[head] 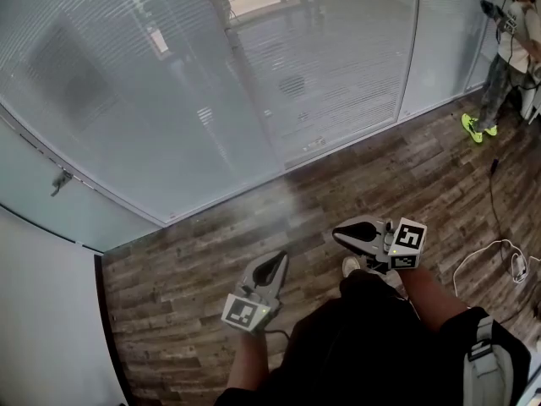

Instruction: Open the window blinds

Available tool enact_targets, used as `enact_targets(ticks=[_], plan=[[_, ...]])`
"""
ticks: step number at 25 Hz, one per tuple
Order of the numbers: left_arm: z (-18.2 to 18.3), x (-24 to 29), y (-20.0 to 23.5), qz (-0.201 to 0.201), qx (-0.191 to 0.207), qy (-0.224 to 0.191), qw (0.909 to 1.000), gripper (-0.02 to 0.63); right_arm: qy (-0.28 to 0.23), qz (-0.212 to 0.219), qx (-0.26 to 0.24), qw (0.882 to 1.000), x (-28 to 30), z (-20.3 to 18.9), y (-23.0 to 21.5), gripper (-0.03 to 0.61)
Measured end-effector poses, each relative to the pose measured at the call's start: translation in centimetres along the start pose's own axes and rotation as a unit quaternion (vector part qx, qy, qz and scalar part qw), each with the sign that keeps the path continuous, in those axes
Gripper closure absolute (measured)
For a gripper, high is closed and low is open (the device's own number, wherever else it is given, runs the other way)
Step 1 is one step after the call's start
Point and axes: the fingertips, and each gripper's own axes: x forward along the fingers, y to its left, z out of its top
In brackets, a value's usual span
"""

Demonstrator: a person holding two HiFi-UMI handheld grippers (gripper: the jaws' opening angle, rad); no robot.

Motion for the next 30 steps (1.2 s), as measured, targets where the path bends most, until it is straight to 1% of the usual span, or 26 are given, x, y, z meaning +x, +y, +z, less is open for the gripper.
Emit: enact_targets(ticks=[3,6,10,17,20,23,26,30], plan=[[0.0,-0.1,0.5,0.007,-0.001,0.001,1.0,0.61,0.006,0.001,0.003,1.0,0.6,0.1,-0.3,0.572],[-0.1,-0.1,1.2,0.02,0.001,-0.001,0.9998,0.609,0.011,0.013,0.007,1.0,1.0,-0.2,-0.8,0.572],[-0.4,0.1,2.5,0.034,0.004,0.007,0.9994,0.61,0.006,0.026,0.0,1.0,2.4,0.1,-2.0,0.572],[-0.1,2.0,5.8,0.058,-0.004,0.012,0.9983,0.609,0.013,0.052,0.006,0.999,4.9,0.7,-5.5,0.572],[-0.1,2.7,7.6,0.076,-0.01,0.014,0.997,0.609,0.022,0.064,0.013,0.998,5.7,1.2,-7.0,0.572],[-0.1,3.6,9.7,0.097,-0.017,0.014,0.995,0.609,0.019,0.074,0.008,0.997,6.1,1.9,-9.5,0.572],[0.4,4.9,12.0,0.116,-0.026,0.004,0.9929,0.609,0.019,0.083,0.006,0.996,6.8,2.7,-12.3,0.572],[1.5,7.5,14.4,0.127,-0.015,0.004,0.9918,0.609,0.017,0.085,0.002,0.996,7.8,3.7,-16.3,0.572]])
